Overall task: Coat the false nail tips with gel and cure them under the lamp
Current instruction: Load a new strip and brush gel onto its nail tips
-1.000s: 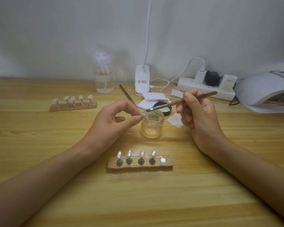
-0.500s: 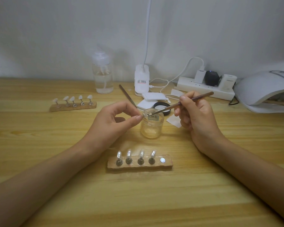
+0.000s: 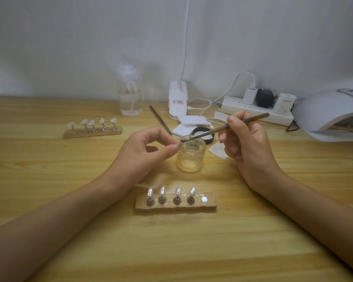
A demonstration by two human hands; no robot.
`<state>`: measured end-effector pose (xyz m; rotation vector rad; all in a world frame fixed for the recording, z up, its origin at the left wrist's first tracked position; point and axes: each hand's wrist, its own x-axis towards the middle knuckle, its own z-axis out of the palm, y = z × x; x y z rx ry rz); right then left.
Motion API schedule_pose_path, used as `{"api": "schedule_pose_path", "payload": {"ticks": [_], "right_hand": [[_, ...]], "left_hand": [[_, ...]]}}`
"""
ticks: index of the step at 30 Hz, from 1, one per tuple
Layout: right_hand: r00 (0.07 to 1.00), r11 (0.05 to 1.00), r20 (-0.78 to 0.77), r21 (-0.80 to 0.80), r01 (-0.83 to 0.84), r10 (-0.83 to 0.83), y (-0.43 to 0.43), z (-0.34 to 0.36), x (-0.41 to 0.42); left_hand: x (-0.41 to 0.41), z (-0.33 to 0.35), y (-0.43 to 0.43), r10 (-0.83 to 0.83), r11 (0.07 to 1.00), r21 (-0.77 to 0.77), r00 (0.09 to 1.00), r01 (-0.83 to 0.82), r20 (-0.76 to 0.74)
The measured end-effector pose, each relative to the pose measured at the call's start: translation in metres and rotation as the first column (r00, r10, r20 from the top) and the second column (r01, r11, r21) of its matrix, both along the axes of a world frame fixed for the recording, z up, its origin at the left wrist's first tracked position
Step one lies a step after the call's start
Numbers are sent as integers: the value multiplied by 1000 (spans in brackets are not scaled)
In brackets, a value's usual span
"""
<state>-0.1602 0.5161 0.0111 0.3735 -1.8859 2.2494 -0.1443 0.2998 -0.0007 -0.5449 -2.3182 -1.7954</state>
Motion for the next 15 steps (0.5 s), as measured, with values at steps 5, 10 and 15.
{"api": "schedule_pose_path", "payload": {"ticks": [5,10,15], "right_hand": [[995,997,63,9,73,-73,0,0,-1],[1000,1000,-27,4,-2,2,-1,1,1],[995,995,38,38,93,-94,0,0,0]], "left_hand": [[1,1,1,9,1000,-13,1000,-9,1],[1,2,0,26,999,-27,1000,-26,12],[2,3,1,21,1000,-11,999,-20,36]]}}
